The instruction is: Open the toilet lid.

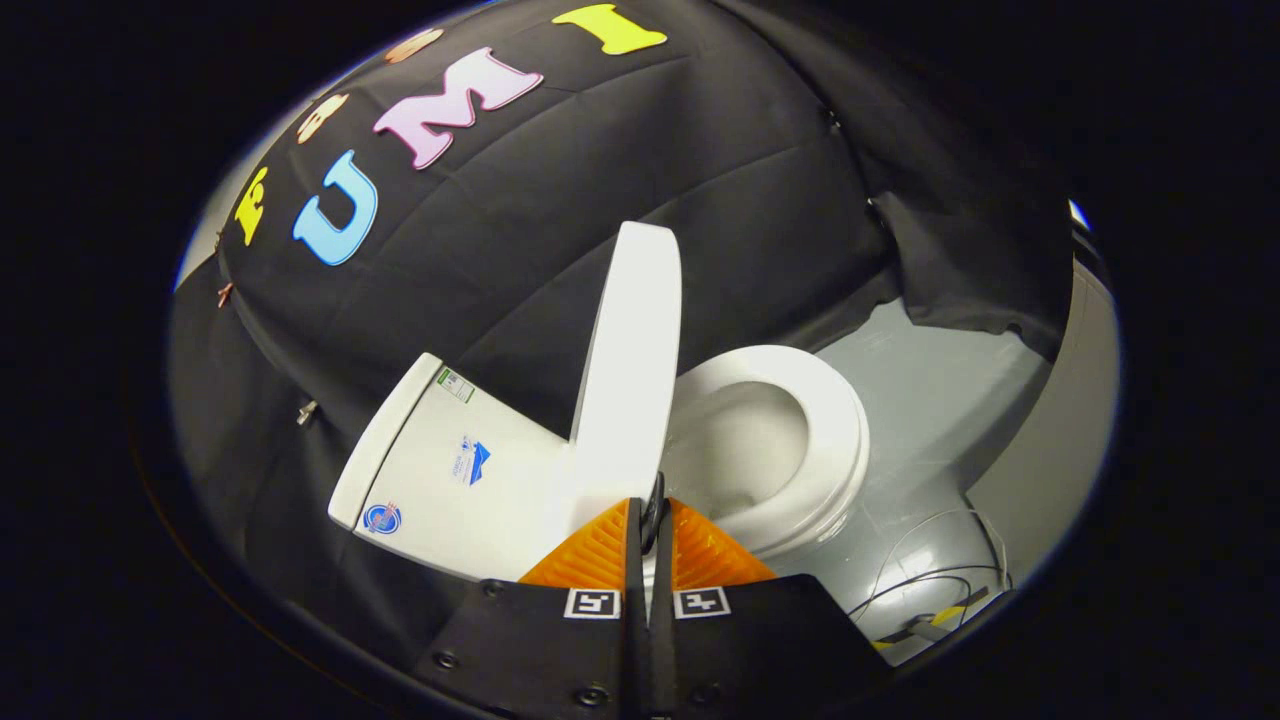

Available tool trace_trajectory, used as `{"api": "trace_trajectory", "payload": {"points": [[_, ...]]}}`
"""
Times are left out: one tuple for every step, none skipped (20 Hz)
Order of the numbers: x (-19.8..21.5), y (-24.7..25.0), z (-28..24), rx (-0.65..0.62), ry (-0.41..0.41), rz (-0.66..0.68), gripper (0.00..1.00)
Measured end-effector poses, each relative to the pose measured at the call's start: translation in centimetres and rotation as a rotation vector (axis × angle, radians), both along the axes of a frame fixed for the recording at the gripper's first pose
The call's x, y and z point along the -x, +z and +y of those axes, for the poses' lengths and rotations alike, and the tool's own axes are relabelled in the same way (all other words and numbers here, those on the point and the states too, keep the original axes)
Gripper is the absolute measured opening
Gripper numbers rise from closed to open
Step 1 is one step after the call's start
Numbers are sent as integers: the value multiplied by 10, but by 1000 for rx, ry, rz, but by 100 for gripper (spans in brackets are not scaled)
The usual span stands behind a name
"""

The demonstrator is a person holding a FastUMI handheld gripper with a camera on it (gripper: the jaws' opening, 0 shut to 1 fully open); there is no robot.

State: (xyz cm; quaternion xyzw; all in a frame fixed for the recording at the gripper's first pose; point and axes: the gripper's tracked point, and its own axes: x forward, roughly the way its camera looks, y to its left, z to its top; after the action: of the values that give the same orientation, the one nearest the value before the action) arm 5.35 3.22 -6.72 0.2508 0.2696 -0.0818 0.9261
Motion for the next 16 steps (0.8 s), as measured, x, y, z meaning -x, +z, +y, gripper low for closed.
{"api": "trace_trajectory", "payload": {"points": [[-1,3,3,5,1,-1,5],[-2,8,7,-3,6,-6,5],[-3,12,9,-16,7,-15,5],[-3,15,10,-18,11,-15,5],[-5,16,13,-2,18,-15,5],[-6,17,16,6,23,-17,5],[-8,23,19,5,27,-22,5],[-9,27,23,5,31,-28,5],[-9,29,27,15,33,-25,5],[-11,30,29,29,35,-24,5],[-11,33,33,36,43,-29,5],[-11,38,40,37,51,-37,5],[-12,41,46,44,58,-40,5],[-14,43,51,61,61,-38,5],[-15,46,55,76,61,-38,5],[-15,50,61,88,65,-38,5]]}}
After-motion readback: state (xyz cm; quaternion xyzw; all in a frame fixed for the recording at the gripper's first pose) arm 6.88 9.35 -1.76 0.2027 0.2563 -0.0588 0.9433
